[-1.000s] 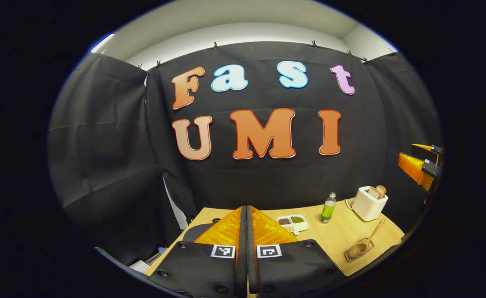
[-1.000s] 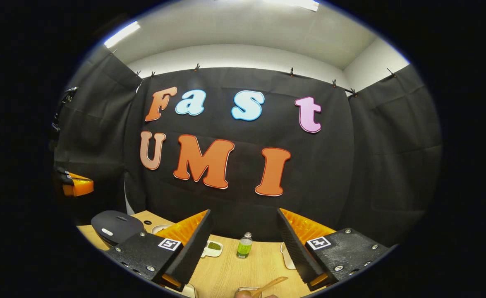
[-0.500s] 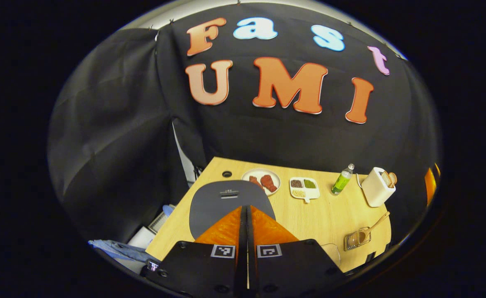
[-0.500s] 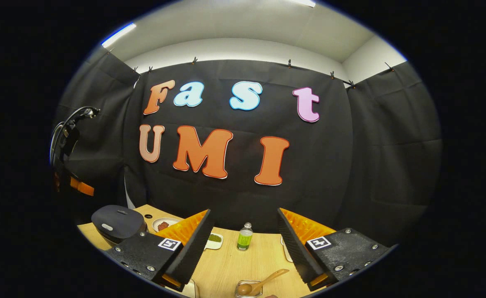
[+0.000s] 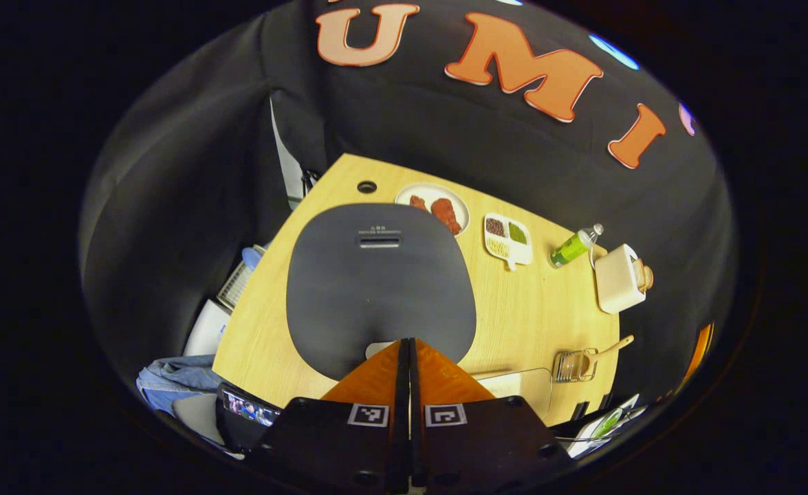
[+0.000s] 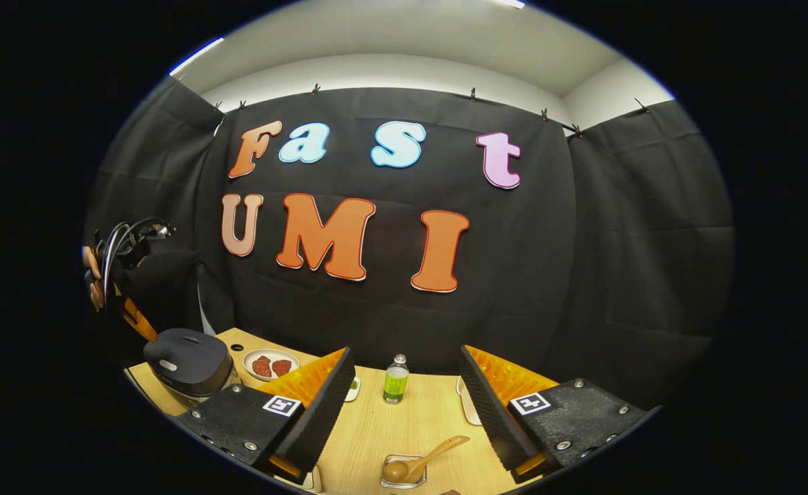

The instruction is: Close the left gripper, press the button to open the rice cooker; take a wooden spoon from the chopstick holder with the right hand, scoop a spoonful of rice and pour it into the rice cooker, then put the wooden spoon back into the chopstick holder.

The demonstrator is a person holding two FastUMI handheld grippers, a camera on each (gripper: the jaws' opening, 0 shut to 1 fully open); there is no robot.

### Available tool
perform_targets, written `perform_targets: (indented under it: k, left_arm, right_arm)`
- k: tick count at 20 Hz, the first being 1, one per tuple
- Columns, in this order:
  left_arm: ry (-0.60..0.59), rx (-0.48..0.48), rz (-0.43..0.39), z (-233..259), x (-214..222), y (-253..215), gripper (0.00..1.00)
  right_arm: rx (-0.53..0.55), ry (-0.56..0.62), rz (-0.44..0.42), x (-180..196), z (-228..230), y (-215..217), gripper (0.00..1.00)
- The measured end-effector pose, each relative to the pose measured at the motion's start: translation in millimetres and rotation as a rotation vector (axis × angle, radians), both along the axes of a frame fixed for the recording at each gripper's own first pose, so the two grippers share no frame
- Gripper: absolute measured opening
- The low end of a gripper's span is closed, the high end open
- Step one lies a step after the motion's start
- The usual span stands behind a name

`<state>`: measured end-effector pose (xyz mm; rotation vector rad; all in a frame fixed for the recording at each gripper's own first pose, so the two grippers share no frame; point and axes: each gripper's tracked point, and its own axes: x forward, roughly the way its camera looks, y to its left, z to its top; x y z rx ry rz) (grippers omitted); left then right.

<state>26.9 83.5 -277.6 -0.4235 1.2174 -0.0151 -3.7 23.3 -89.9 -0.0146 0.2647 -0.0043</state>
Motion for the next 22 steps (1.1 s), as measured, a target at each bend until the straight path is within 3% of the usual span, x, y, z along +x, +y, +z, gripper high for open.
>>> perform_targets:
  k: [4, 10, 13, 15, 18, 19, 22]
  left_arm:
    - [0.119, -0.052, 0.002, -25.5, 1.6, 0.5, 0.05]
    - [0.201, -0.063, -0.014, -54.9, -1.3, -0.9, 0.05]
    - [0.209, -0.119, -0.048, -57.3, 0.4, -0.7, 0.06]
    - [0.254, -0.155, -0.027, -62.3, -0.8, -3.6, 0.05]
    - [0.240, -0.151, -0.096, -61.9, -3.6, -0.4, 0.02]
    - [0.234, -0.151, -0.111, -62.7, -2.8, -2.8, 0.06]
    - [0.162, -0.160, -0.131, -56.6, -1.1, -1.8, 0.05]
  right_arm:
    - [-0.003, 0.019, -0.012, -2.8, -8.5, -3.0, 0.95]
    - [0.004, 0.058, -0.030, -2.7, -25.1, -3.4, 0.95]
    - [-0.009, 0.078, -0.031, -3.5, -30.8, -4.5, 0.95]
    - [-0.013, 0.097, -0.030, -2.3, -38.7, -3.1, 0.95]
    - [-0.011, 0.114, -0.019, 0.1, -45.0, 1.3, 0.95]
    - [-0.011, 0.123, -0.013, 2.0, -48.5, 2.9, 0.95]
    - [0.004, 0.137, 0.003, 3.1, -52.8, 7.1, 0.95]
